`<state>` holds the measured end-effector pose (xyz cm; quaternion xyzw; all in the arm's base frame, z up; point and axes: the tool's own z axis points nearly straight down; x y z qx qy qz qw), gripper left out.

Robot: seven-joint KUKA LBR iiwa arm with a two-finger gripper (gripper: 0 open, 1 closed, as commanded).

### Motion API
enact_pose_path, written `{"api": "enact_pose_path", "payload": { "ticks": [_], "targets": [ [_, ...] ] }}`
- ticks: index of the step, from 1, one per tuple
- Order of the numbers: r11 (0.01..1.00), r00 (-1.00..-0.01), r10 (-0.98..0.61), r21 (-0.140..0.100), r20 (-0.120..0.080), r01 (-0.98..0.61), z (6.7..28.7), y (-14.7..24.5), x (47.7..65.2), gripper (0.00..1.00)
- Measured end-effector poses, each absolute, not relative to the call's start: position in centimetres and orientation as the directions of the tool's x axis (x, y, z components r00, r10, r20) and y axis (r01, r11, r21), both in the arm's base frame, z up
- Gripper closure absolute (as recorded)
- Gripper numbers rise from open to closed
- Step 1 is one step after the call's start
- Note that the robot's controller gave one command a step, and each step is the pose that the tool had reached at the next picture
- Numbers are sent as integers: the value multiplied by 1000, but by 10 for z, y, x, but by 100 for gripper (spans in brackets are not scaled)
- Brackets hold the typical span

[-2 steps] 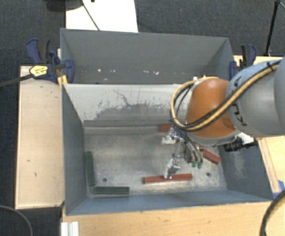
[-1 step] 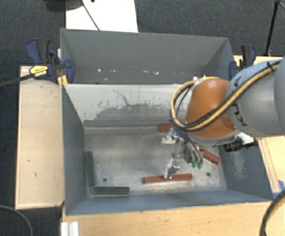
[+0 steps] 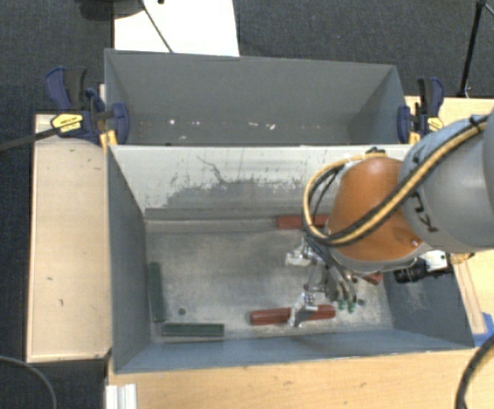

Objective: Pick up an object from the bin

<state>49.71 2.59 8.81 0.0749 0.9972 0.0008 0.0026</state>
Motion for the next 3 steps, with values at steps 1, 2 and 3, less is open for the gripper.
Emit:
{"api": "enact_pose_path", "payload": {
  "ticks": [1,2,3],
  "targets": [
    [1000,-999,-30,1,-22,-30,75,53,487,100],
    [1000,-999,-29,2,-22,-29,75,53,487,100],
    [998,-998,-55,0,-2,-55,183,67,503,100]
  ]
}}
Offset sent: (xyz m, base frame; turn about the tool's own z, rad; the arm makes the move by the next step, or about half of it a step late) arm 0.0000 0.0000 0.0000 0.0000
